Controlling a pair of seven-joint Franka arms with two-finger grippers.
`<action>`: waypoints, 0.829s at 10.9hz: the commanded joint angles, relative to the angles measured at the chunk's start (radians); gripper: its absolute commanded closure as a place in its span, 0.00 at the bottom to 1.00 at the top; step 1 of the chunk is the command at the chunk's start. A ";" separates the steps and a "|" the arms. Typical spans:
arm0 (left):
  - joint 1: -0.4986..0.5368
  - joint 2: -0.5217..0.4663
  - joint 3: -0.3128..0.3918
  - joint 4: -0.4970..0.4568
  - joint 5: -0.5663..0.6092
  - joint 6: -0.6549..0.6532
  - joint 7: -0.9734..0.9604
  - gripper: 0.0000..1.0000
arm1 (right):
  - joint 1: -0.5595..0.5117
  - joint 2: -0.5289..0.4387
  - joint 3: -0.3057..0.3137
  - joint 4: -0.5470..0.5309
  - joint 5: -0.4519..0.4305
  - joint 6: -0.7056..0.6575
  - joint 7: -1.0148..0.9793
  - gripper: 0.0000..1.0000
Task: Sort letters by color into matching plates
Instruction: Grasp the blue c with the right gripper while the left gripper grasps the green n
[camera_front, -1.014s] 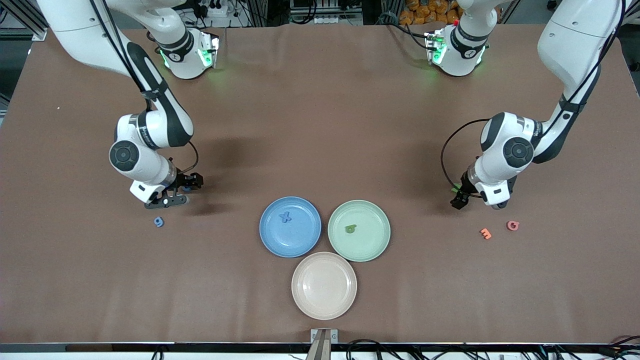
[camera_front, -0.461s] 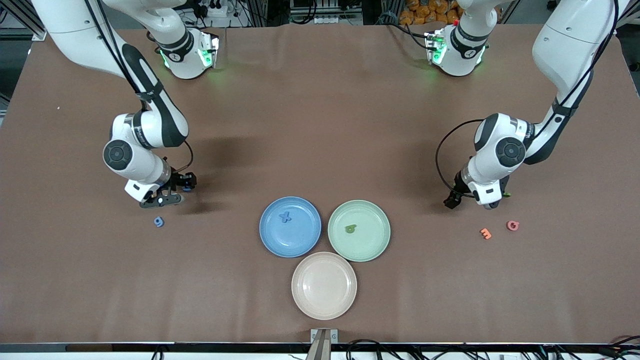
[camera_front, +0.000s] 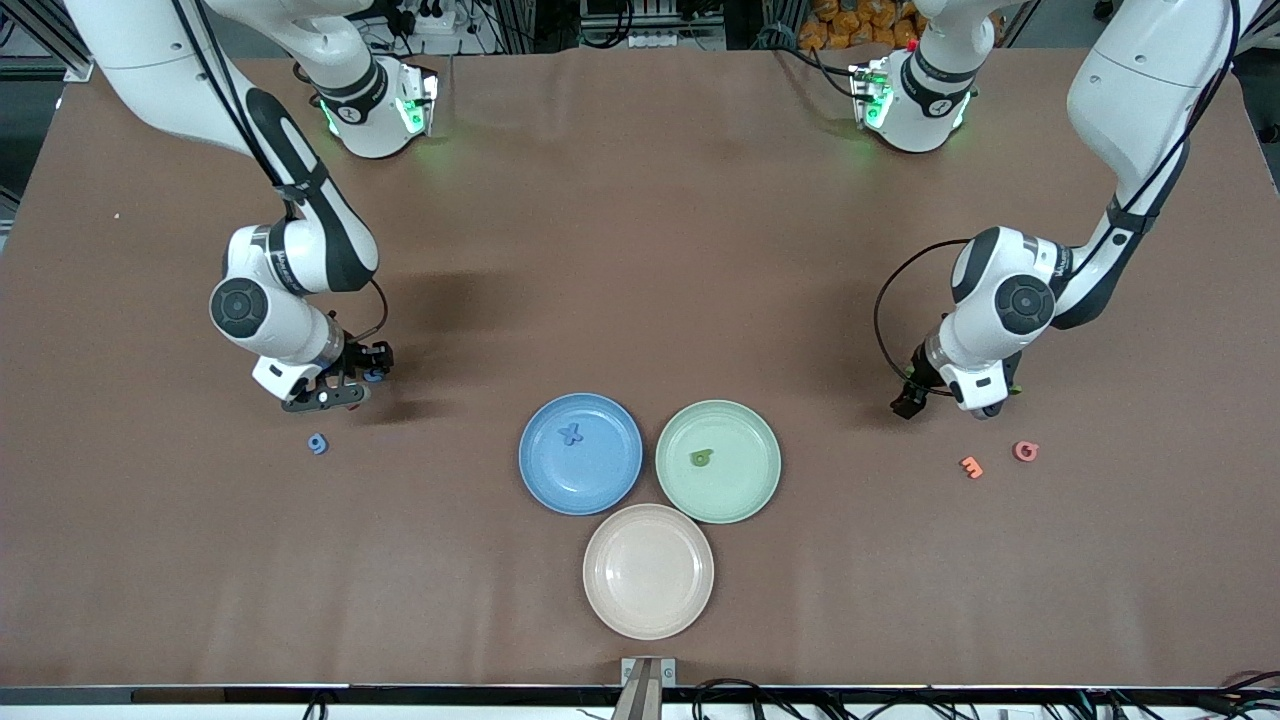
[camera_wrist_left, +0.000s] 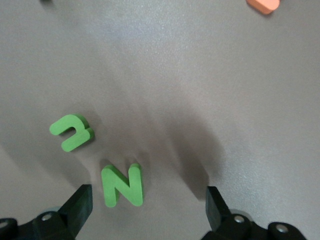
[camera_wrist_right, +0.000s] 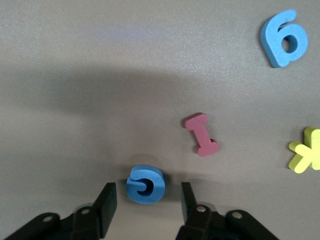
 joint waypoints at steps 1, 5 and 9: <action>0.008 0.013 0.008 -0.008 0.078 0.033 -0.067 0.00 | -0.018 -0.008 0.015 -0.024 -0.004 0.015 0.004 0.51; 0.006 0.031 0.028 -0.007 0.097 0.076 -0.069 0.00 | -0.018 0.006 0.015 -0.019 0.000 0.028 0.008 0.52; -0.011 0.025 0.023 -0.005 0.098 0.076 -0.110 0.00 | -0.010 0.016 0.016 -0.012 0.002 0.028 0.010 0.78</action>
